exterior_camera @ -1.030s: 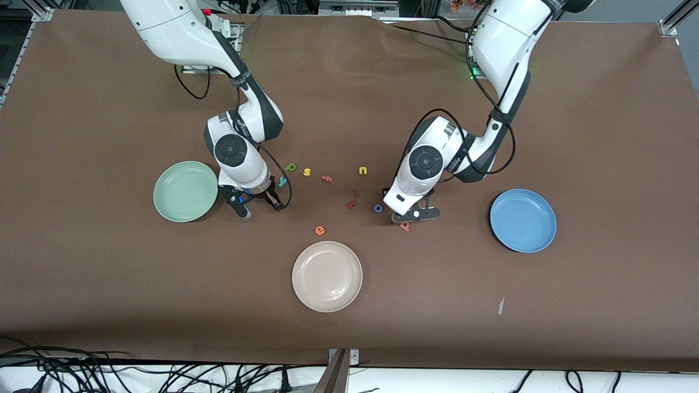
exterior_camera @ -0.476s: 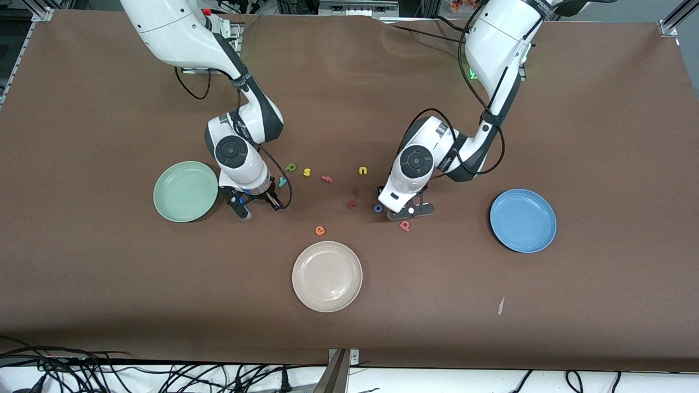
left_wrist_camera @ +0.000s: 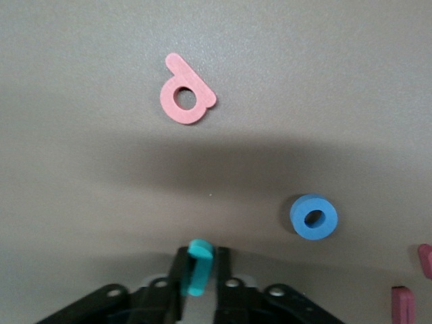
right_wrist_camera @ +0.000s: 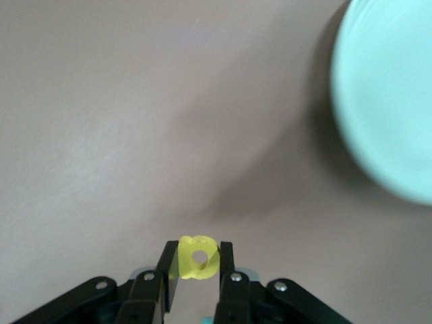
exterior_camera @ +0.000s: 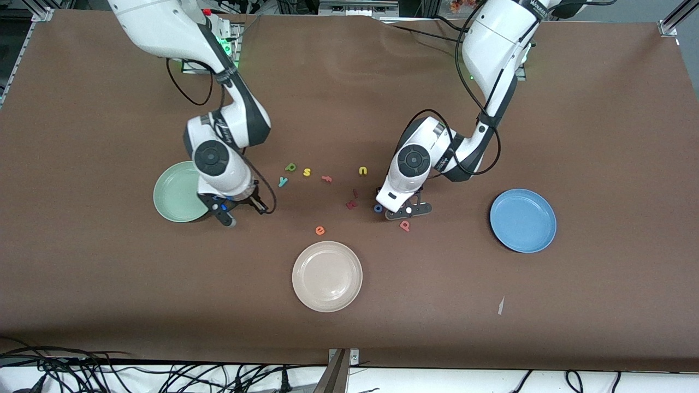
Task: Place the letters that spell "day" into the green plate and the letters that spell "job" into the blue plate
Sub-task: 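Grasp the yellow letter with the right gripper while the left gripper grasps the teal letter, then drop the yellow letter on the green plate while the left gripper drops teal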
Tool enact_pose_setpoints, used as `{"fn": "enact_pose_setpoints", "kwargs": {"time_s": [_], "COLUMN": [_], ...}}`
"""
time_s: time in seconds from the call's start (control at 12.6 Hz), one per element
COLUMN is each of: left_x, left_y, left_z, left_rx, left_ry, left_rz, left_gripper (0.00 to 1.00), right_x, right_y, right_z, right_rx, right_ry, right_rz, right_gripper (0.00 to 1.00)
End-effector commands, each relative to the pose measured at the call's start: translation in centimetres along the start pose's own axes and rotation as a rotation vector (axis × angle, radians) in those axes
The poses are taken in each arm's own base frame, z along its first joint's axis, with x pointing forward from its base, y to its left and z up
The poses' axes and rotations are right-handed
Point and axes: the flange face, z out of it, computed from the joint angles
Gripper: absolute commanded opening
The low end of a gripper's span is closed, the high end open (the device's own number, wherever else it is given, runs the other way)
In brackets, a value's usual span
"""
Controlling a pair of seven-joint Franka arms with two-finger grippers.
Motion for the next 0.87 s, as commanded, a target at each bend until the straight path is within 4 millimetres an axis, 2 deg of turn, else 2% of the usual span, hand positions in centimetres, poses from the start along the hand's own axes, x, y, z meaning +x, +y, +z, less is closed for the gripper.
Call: {"fn": "enact_pose_setpoints", "kwargs": {"time_s": [0.0,0.08,0.16,0.24,0.32,0.48,0.63,0.71,0.79], "left_x": [-0.1,0.1,0.5,1.2,2.2,4.5,6.9,8.1,9.6], "left_y": [-0.2,-0.3,-0.5,-1.0,-2.0,-5.0,-9.4,-11.9,-15.2], "left_z": [0.2,0.1,-0.3,-1.4,-3.2,-6.5,-8.9,-9.5,-10.0], "left_rx": [0.012,0.013,0.008,0.004,0.012,0.034,0.038,0.047,0.052], "left_ry": [0.005,0.005,0.009,0.013,0.005,-0.033,-0.058,-0.086,-0.107], "left_rz": [-0.008,-0.01,-0.005,-0.016,-0.023,0.025,0.095,0.141,0.188], "left_gripper": [0.0,0.0,0.0,0.0,0.0,0.0,0.0,0.0,0.0], "right_x": [3.5,3.9,5.1,6.8,8.2,9.5,9.5,9.5,9.5], "right_y": [4.9,6.5,8.1,10.1,12.4,15.6,17.2,17.3,17.3], "right_z": [-1.0,-0.9,-0.8,-0.5,0.6,2.8,4.9,5.1,5.0], "right_rx": [-0.044,-0.05,-0.056,-0.064,-0.077,-0.051,-0.034,-0.035,-0.035], "right_ry": [-0.005,-0.011,-0.009,-0.017,-0.037,-0.022,0.001,0.002,0.001], "right_rz": [-0.09,-0.11,-0.127,-0.167,-0.19,-0.242,-0.259,-0.26,-0.259], "right_gripper": [0.15,0.15,0.15,0.15,0.15,0.15,0.17,0.32,0.97]}}
